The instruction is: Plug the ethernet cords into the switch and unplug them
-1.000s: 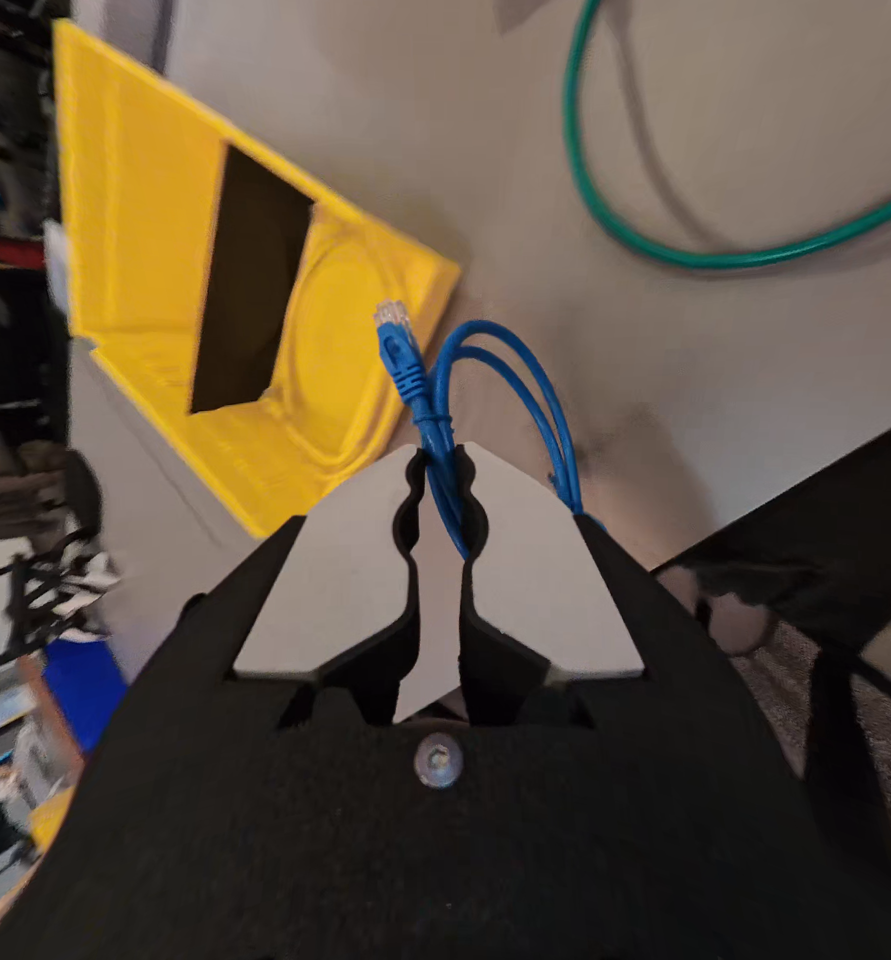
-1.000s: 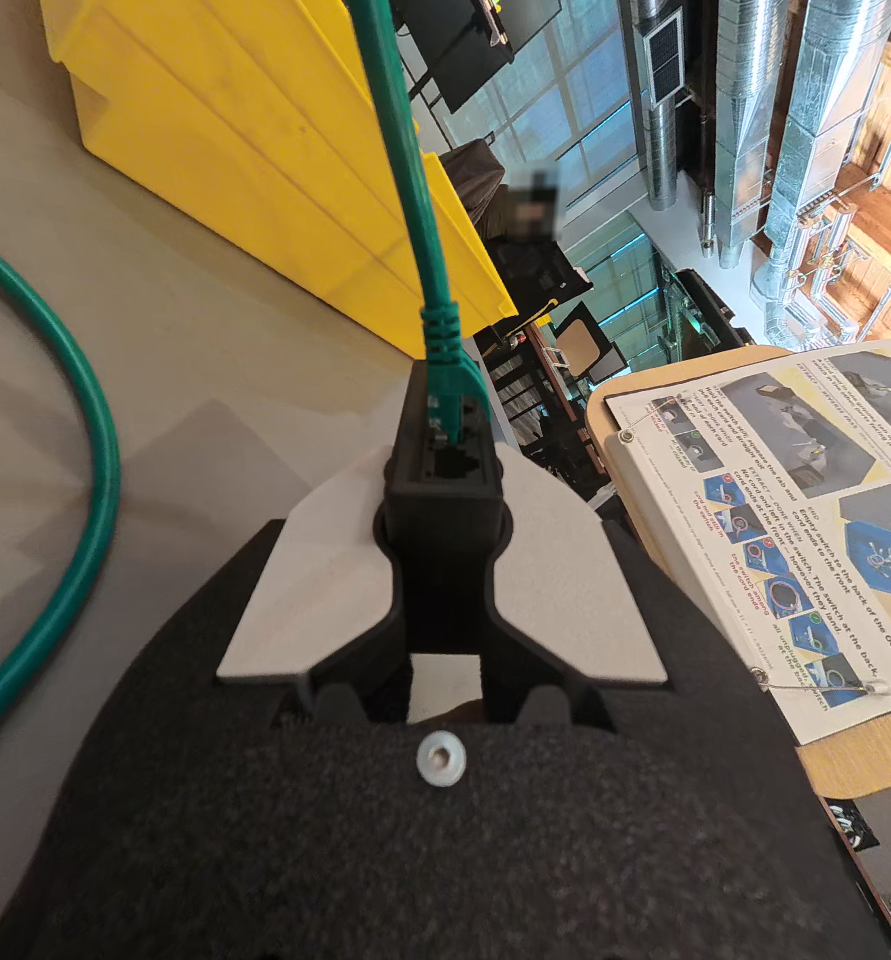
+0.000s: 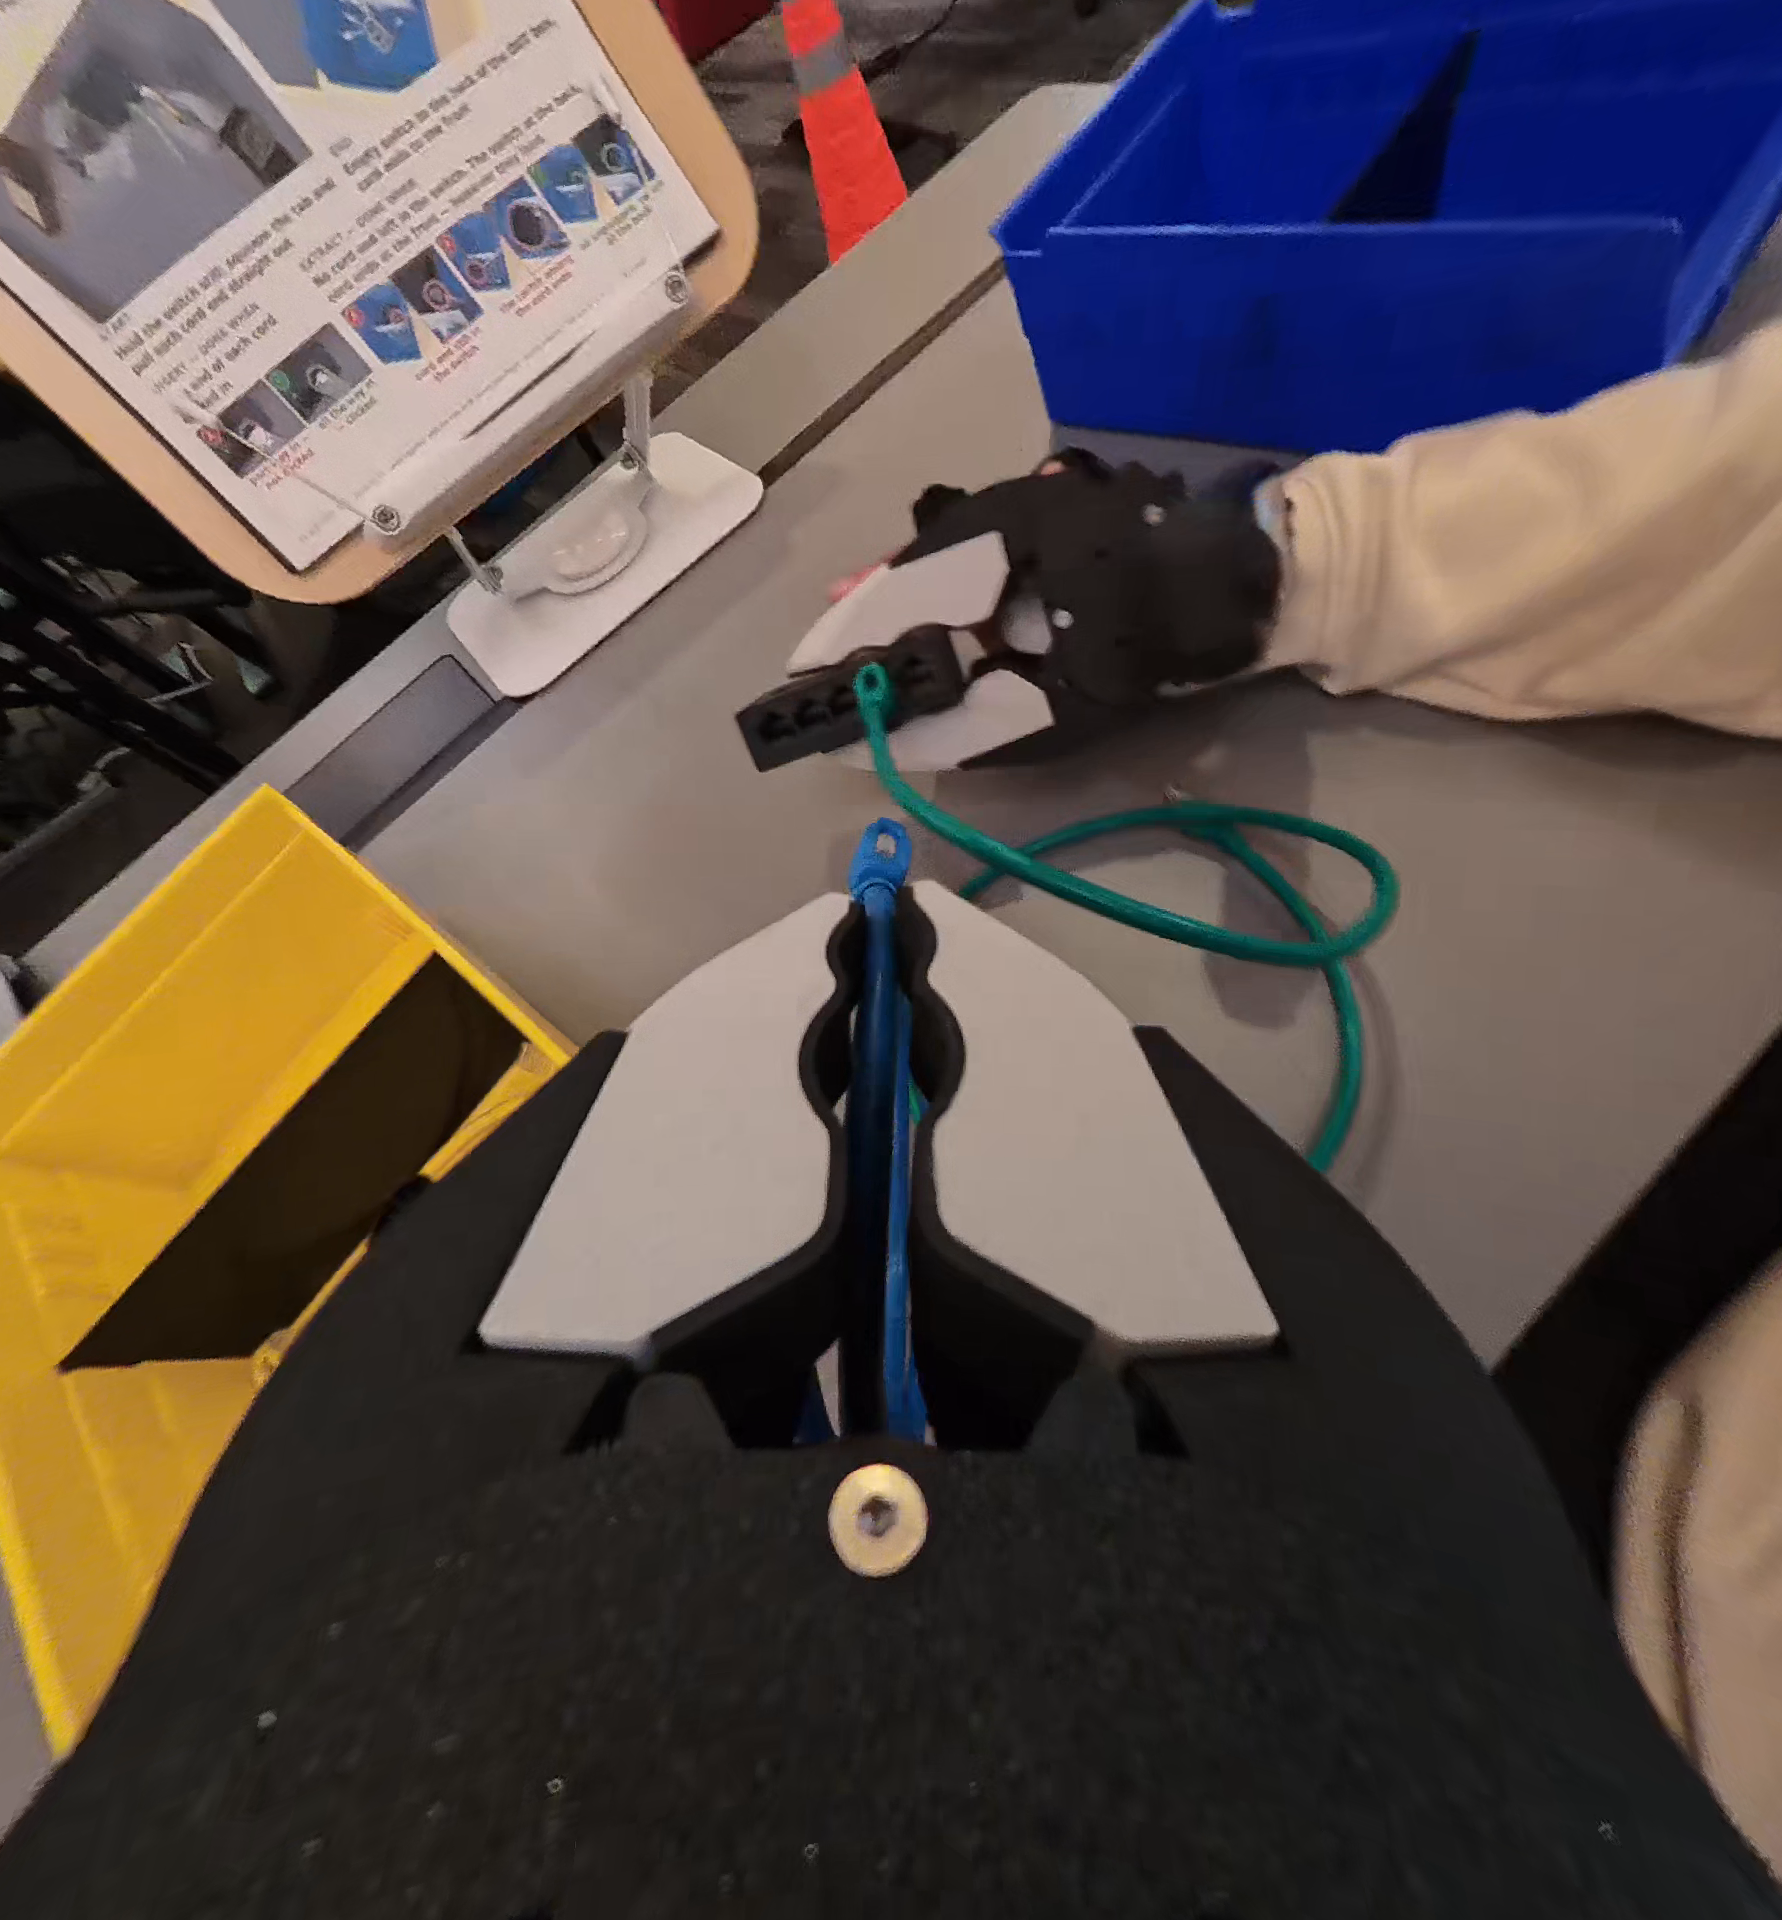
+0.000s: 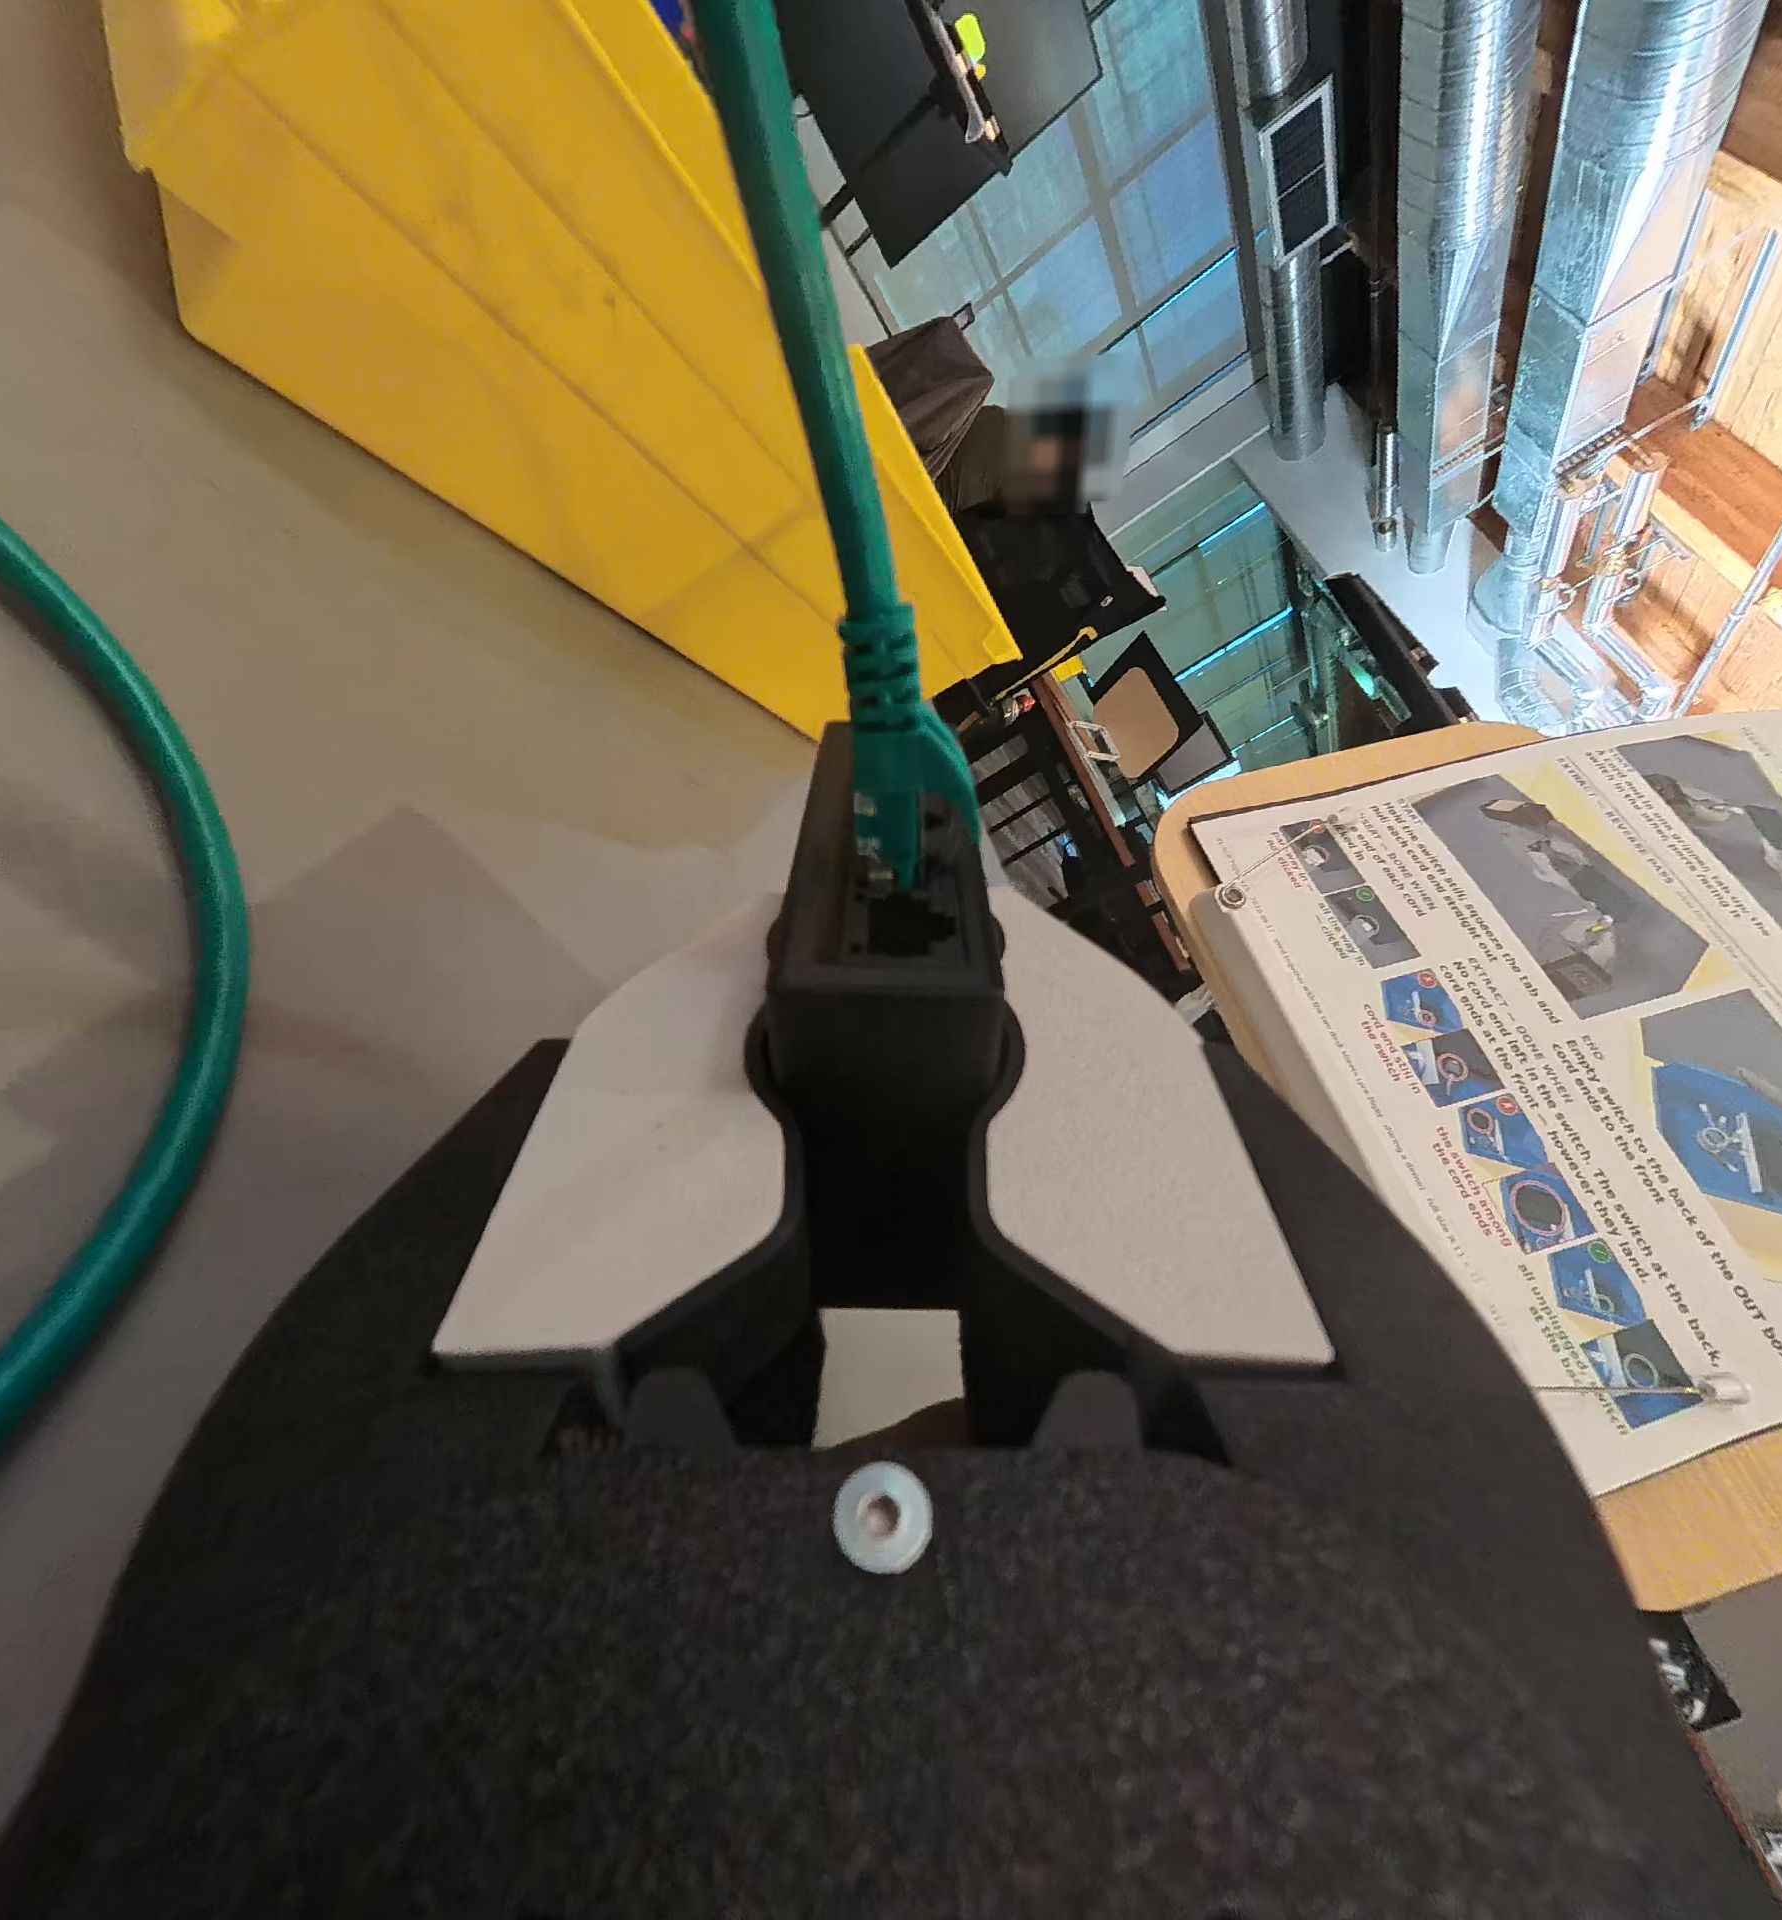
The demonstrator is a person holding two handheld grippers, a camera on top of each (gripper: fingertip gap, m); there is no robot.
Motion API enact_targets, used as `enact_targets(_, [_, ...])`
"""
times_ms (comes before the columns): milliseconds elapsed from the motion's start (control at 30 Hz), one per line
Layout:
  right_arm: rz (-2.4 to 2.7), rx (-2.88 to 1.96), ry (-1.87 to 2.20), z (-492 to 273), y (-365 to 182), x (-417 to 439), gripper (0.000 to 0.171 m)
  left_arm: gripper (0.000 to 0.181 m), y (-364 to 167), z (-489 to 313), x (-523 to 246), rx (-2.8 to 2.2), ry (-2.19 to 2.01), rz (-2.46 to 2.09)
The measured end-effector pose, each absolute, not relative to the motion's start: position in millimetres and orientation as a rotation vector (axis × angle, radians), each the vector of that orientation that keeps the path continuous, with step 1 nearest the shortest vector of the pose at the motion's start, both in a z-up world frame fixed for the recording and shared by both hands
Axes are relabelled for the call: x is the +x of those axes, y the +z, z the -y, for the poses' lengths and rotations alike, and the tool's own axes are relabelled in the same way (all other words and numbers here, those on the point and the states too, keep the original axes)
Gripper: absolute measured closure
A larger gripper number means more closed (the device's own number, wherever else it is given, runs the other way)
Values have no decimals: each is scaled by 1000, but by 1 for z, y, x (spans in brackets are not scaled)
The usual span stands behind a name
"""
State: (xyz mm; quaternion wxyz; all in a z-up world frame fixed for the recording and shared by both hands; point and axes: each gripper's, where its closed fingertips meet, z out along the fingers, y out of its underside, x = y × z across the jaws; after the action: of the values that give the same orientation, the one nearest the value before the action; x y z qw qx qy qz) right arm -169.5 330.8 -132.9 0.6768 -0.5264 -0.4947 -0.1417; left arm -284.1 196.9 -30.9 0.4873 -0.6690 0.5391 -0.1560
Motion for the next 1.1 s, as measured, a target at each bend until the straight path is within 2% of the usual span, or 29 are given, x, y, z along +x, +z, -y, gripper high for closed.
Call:
enact_targets(233, [1042, -1086, -364, -325, -113, -167, 141, 176, -35, -260, -244, -1728, -757, -1106])
enact_targets(467, [1026, -1056, -417, -324, -109, -166, 141, 176, -59, -276, -210, -1801, -788, -1065])
enact_targets(1100, [1033, -1074, -435, -328, -112, -163, 141, 176, -64, -285, -211, -1820, -833, -906])
